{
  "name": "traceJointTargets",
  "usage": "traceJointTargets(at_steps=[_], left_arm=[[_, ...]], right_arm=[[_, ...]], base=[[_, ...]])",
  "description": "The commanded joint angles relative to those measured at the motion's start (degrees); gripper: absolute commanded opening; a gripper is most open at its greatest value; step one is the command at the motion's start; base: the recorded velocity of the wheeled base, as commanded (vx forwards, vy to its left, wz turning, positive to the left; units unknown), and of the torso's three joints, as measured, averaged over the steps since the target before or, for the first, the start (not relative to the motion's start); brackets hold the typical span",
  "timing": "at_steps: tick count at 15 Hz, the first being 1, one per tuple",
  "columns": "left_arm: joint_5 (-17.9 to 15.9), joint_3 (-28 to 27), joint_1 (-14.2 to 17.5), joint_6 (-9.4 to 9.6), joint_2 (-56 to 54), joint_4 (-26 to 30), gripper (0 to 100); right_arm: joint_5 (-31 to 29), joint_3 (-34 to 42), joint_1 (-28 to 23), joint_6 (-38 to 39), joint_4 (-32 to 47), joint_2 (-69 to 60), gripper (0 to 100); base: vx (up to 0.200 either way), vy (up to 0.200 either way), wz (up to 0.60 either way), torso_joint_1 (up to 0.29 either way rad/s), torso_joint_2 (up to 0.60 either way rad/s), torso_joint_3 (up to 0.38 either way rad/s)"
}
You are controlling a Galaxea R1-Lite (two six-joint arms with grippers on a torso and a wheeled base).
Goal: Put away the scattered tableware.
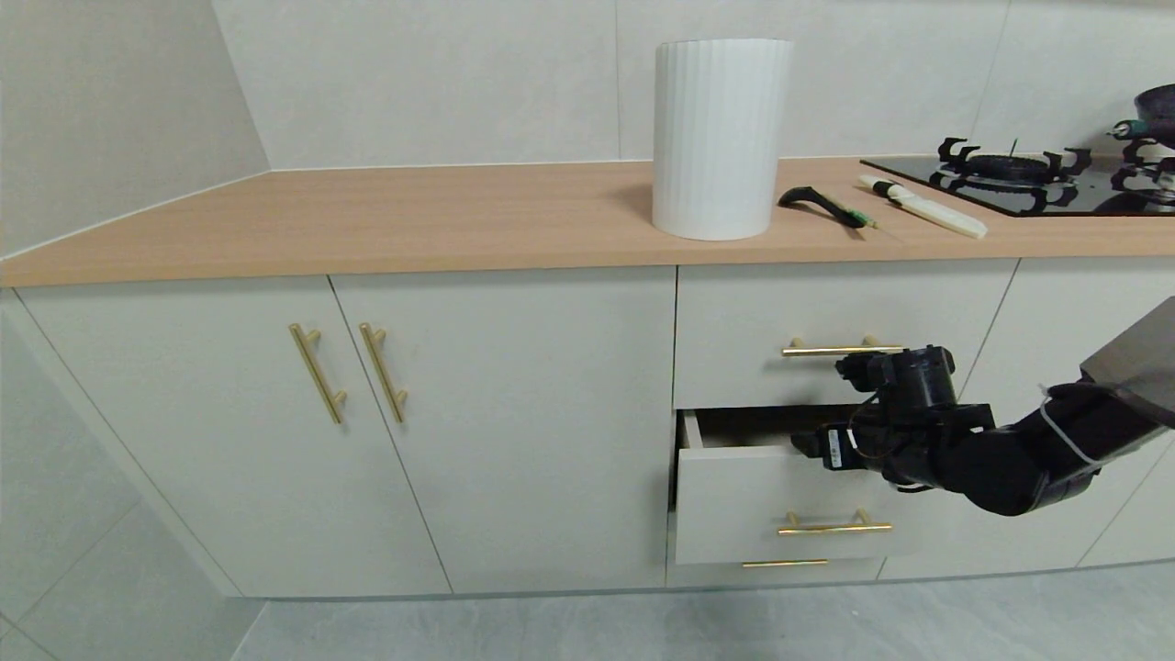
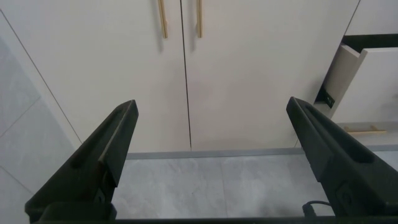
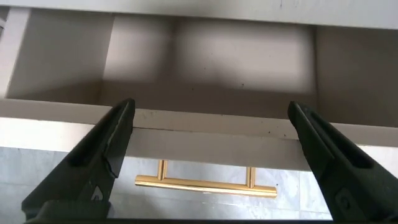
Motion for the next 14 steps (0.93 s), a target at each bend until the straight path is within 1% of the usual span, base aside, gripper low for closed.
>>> traceJointTargets(at_steps=[1,5,9,14], left_arm=[[0.01,0.01,0.02,0.01,0.09,-0.01,100],[0.01,0.01,0.02,0.01,0.09,-0.01,100],[0.01,0.01,0.02,0.01,0.09,-0.01,100],[0.01,0.01,0.02,0.01,0.0,-0.01,100]], right_arm=[[0.03,0.1,0.03,-0.03,0.39,-0.32,100],[0.12,0.1,0.03,-0.12,3.29,-1.81,100],[0.56,0.1,0.03,-0.3,9.89,-4.71,100],[0.56,0.27,0.21,-1.88,14.81,-6.12,100]], base=[[0.0,0.0,0.0,0.0,0.0,0.0],[0.0,0.0,0.0,0.0,0.0,0.0],[0.0,0.0,0.0,0.0,0.0,0.0],[0.0,0.0,0.0,0.0,0.0,0.0]])
